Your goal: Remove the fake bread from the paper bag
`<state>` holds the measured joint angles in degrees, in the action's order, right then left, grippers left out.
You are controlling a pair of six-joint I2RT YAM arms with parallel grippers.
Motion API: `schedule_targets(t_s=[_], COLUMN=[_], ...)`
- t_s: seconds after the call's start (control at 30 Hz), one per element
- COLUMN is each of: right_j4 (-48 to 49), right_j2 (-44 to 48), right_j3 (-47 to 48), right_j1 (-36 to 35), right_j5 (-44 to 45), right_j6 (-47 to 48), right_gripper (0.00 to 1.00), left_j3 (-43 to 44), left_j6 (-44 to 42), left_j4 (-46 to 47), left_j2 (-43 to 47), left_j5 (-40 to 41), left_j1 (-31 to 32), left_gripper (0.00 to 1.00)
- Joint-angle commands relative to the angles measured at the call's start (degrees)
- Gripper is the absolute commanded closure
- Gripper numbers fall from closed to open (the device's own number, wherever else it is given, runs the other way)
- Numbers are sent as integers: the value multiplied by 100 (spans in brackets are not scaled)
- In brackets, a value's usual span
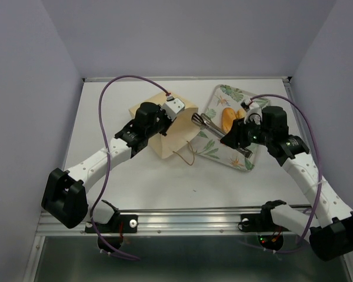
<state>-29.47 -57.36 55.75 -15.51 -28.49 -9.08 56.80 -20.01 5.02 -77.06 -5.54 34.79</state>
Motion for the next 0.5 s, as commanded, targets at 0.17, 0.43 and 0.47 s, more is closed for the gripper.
schedule_targets(t_s=[0.17, 0.43, 0.47], right_j4=[346, 231, 258], right_j2=[-538, -1470, -1523], right_j3=[269, 973, 1043], right_j1=[-1655, -2333, -2334], right_j5=[473, 2084, 2380], right_j6=[503, 592, 592], right_gripper=[51, 53, 53], left_j3=[262, 244, 244], left_j6=[94, 164, 155], left_j4=[237, 193, 184], left_j2=[147, 191, 226], left_j5=[-114, -70, -96], left_j1=[20, 20, 20], left_gripper=[100, 100, 100])
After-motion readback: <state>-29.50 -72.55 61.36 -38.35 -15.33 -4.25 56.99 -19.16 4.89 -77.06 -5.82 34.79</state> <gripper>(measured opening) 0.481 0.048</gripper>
